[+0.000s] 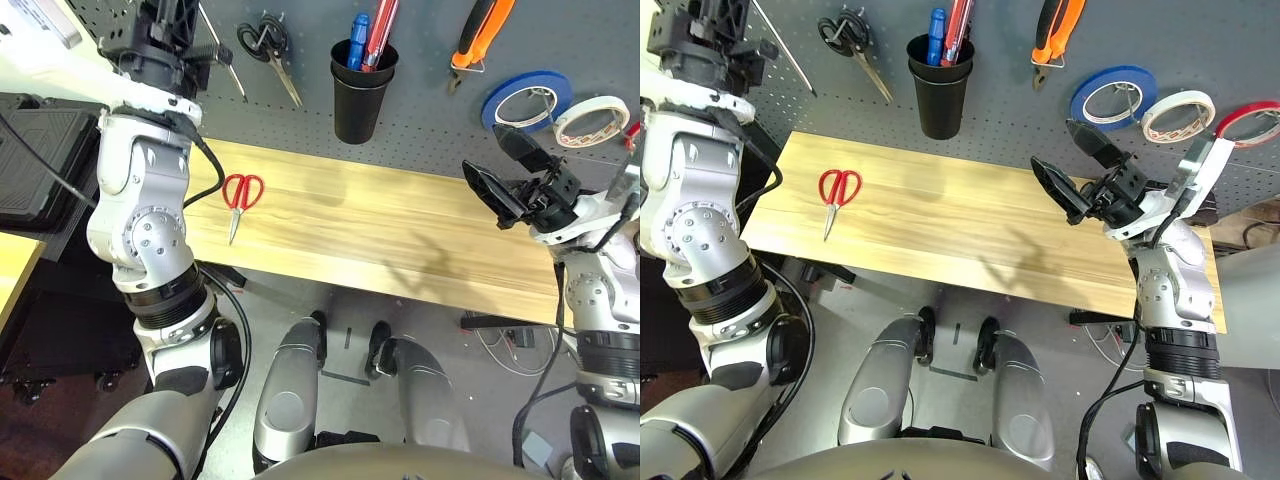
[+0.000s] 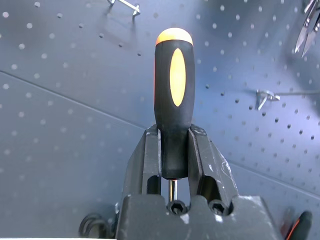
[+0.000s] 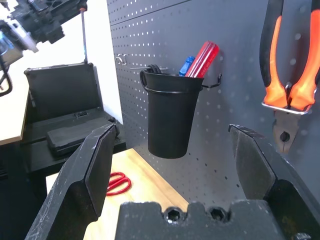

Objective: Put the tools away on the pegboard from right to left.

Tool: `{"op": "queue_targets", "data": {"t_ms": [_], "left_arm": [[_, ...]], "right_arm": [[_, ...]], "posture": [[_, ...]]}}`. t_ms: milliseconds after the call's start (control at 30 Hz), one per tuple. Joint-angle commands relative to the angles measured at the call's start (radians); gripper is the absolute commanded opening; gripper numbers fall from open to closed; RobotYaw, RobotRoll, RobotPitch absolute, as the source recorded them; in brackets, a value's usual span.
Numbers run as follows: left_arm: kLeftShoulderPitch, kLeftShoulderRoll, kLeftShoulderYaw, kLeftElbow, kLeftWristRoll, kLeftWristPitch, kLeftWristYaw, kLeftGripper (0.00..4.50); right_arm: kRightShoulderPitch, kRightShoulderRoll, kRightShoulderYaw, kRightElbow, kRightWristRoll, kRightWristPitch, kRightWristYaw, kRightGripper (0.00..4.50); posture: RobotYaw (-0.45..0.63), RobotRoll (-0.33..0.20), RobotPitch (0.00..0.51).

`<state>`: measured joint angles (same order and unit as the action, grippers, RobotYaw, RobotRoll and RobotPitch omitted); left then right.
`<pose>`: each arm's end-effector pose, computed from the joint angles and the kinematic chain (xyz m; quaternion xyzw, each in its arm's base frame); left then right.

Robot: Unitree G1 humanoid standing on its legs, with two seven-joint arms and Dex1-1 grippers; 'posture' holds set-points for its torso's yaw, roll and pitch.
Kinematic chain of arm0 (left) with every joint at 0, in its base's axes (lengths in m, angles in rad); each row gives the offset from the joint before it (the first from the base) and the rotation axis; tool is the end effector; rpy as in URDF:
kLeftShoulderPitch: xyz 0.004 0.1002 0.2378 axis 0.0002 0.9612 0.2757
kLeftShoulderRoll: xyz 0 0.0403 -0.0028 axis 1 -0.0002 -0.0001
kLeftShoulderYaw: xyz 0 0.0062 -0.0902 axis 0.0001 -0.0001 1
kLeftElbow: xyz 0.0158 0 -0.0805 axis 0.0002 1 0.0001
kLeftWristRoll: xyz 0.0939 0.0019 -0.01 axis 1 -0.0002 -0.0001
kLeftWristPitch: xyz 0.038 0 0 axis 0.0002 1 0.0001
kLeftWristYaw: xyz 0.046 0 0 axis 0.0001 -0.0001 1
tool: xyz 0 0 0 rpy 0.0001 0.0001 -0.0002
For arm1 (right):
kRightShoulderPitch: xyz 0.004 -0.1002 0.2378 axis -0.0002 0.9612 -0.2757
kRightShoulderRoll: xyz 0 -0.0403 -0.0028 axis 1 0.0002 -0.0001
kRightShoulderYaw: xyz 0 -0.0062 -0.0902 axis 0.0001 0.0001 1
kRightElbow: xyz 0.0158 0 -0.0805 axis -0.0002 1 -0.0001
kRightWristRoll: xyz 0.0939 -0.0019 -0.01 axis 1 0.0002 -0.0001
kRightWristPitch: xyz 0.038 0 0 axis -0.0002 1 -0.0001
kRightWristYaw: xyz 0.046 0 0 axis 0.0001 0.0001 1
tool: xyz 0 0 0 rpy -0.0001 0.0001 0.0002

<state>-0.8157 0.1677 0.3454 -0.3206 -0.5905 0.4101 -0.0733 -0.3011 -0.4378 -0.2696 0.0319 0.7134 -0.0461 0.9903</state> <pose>0.2441 0.1752 0.2823 -0.1889 -0.3681 -0.1578 0.8966 0.2365 -0.2565 0.1544 0.0334 -0.2648 0.4016 0.8761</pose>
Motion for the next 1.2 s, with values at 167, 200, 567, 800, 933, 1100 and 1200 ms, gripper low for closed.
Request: {"op": "queue_targets", "data": {"t_ms": [167, 200, 567, 800, 933, 1100, 1200], "left_arm": [[-0.098, -0.055, -0.034, 0.172, 0.027, -0.135, -0.003, 0.55], [-0.117, -0.064, -0.04, 0.207, 0.035, -0.157, -0.006, 0.55], [-0.296, -0.175, -0.081, 0.544, 0.089, -0.367, -0.04, 0.55], [-0.352, -0.215, -0.085, 0.679, 0.101, -0.446, -0.052, 0.55], [-0.359, -0.234, -0.101, 0.722, 0.115, -0.476, -0.061, 0.55], [-0.351, -0.241, -0.148, 0.79, 0.194, -0.537, -0.076, 0.55], [-0.343, -0.247, -0.166, 0.803, 0.214, -0.549, -0.083, 0.55]], "right_arm": [[0.029, -0.002, -0.031, -0.063, 0.0, 0.015, -0.024, 4.5], [0.03, -0.001, -0.029, -0.067, -0.003, 0.015, -0.031, 4.5], [0.013, 0.024, -0.007, -0.05, -0.046, -0.003, -0.063, 4.5], [-0.003, 0.044, -0.002, -0.036, -0.079, -0.021, -0.073, 4.5], [-0.005, 0.053, 0.002, -0.033, -0.093, -0.03, -0.076, 4.5], [-0.013, 0.064, 0.009, -0.03, -0.112, -0.039, -0.089, 4.5], [-0.012, 0.064, 0.012, -0.023, -0.123, -0.047, -0.093, 4.5]], "posture": [[0.17, 0.0, 0.204], [0.17, 0.0, 0.204], [0.16, 0.0, 0.213], [0.15, 0.0, 0.219], [0.14, 0.0, 0.225], [0.14, 0.0, 0.228], [0.14, 0.0, 0.228]]}}
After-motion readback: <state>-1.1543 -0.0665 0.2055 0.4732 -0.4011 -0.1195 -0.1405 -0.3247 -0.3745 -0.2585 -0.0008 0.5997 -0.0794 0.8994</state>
